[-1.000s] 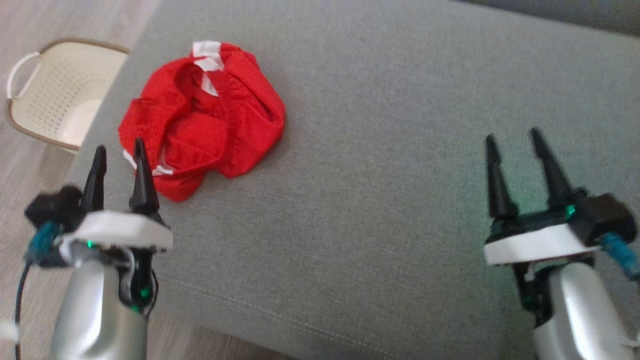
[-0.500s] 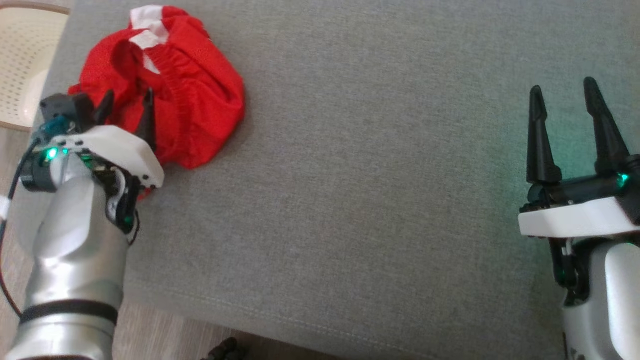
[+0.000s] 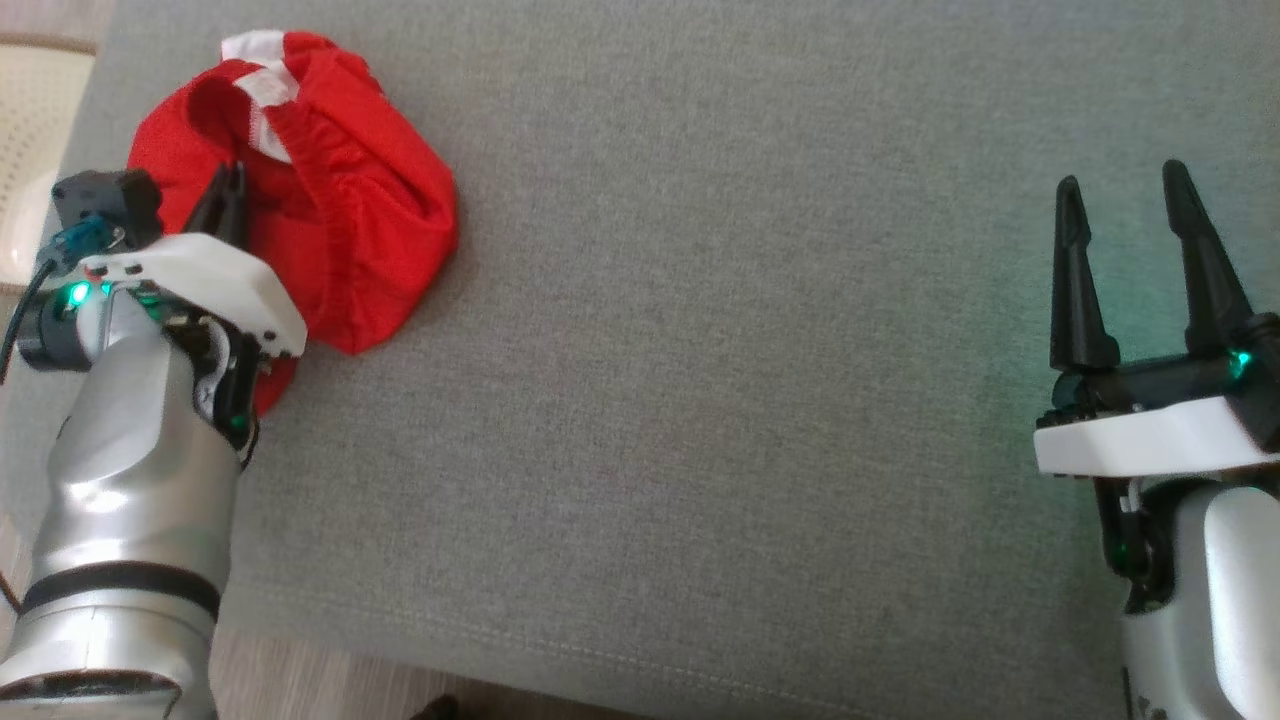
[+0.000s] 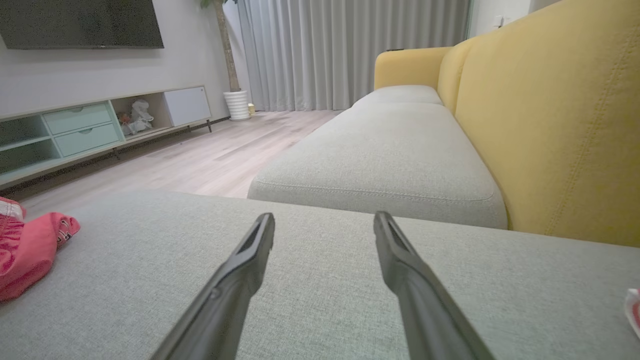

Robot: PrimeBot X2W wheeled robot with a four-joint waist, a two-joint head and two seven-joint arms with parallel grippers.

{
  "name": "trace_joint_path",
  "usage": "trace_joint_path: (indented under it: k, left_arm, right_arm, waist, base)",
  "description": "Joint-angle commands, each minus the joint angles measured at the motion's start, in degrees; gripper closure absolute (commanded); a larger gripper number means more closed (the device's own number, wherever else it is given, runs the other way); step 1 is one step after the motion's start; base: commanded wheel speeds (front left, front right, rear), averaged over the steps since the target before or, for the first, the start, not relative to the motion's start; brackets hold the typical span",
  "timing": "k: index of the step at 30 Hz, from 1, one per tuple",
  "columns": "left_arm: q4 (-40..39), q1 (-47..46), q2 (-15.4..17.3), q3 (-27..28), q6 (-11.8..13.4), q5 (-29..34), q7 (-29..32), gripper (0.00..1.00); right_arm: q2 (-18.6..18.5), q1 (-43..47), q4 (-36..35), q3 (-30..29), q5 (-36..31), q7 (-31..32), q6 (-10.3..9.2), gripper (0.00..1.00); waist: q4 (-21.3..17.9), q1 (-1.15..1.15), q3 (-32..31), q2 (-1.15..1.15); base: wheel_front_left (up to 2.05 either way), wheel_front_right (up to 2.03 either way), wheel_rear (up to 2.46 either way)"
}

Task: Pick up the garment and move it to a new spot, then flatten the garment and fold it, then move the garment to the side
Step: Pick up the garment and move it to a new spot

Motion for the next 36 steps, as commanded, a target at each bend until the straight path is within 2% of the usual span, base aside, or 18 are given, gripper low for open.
trace_joint_path:
  k: [1,9,11,14,18,22,24,28,33,36]
  left_arm:
    - [-2.2,-1.9,2.6,1.0,-0.2,-0.7,-1.4,1.00]
    - [-10.1,0.2,1.0,-1.5,-0.9,-4.0,-2.9,1.00]
    - [-15.9,1.0,-0.3,-4.1,-1.0,-8.9,-1.1,1.00]
    - [-23.6,1.4,0.3,-7.2,-1.0,-12.5,2.5,1.00]
    - [-34.3,1.9,0.1,-9.9,-1.0,-15.8,7.9,1.00]
    - [-43.6,2.3,-2.3,-12.2,-0.5,-17.3,13.5,1.00]
    - [-49.5,2.3,-4.8,-14.4,0.7,-18.7,16.9,1.00]
    - [-54.8,1.9,-6.6,-16.6,2.5,-21.6,18.9,1.00]
    - [-61.7,0.8,-7.5,-18.6,8.4,-29.1,18.0,1.00]
    - [-61.8,0.8,-7.5,-17.8,12.0,-30.9,16.2,1.00]
  right_arm:
    - [0.4,-0.8,-1.2,1.1,0.5,-0.9,0.37,0.00]
    - [1.4,-0.6,4.4,1.9,2.7,-4.5,0.37,0.00]
    - [1.6,-0.9,6.5,3.0,3.3,-5.5,0.37,0.00]
    - [1.6,-1.7,8.0,3.6,3.9,-6.5,0.37,0.00]
    - [1.6,-3.1,9.7,3.6,5.8,-7.9,0.37,0.00]
    - [1.7,-4.0,11.1,3.5,7.6,-9.0,0.37,0.00]
    - [1.7,-4.6,12.0,3.6,8.5,-9.5,0.37,0.00]
    - [1.7,-5.1,12.6,3.7,9.3,-9.8,0.37,0.00]
    - [1.7,-5.7,13.0,3.7,10.1,-10.0,0.37,0.00]
    - [1.7,-5.8,12.3,3.5,10.4,-10.1,0.37,0.00]
  waist:
    - [-0.4,0.00,-1.5,0.00]
    - [-3.7,0.00,-8.5,0.00]
    - [-5.6,0.00,-10.6,0.00]
    - [-7.5,0.00,-11.9,0.00]
    - [-10.3,0.00,-13.0,0.00]
    - [-12.9,0.00,-13.5,0.00]
    - [-14.5,0.00,-13.5,0.00]
    - [-15.8,0.00,-13.2,0.00]
    - [-17.1,0.00,-12.5,0.00]
    - [-17.3,0.00,-11.8,0.00]
  base:
    - [0.00,0.00,0.00]
    - [0.00,0.00,0.00]
    - [0.00,0.00,0.00]
    - [0.00,0.00,0.00]
    - [0.00,0.00,0.00]
    - [0.00,0.00,0.00]
    - [0.00,0.00,0.00]
    - [0.00,0.00,0.00]
    - [0.00,0.00,0.00]
    - [0.00,0.00,0.00]
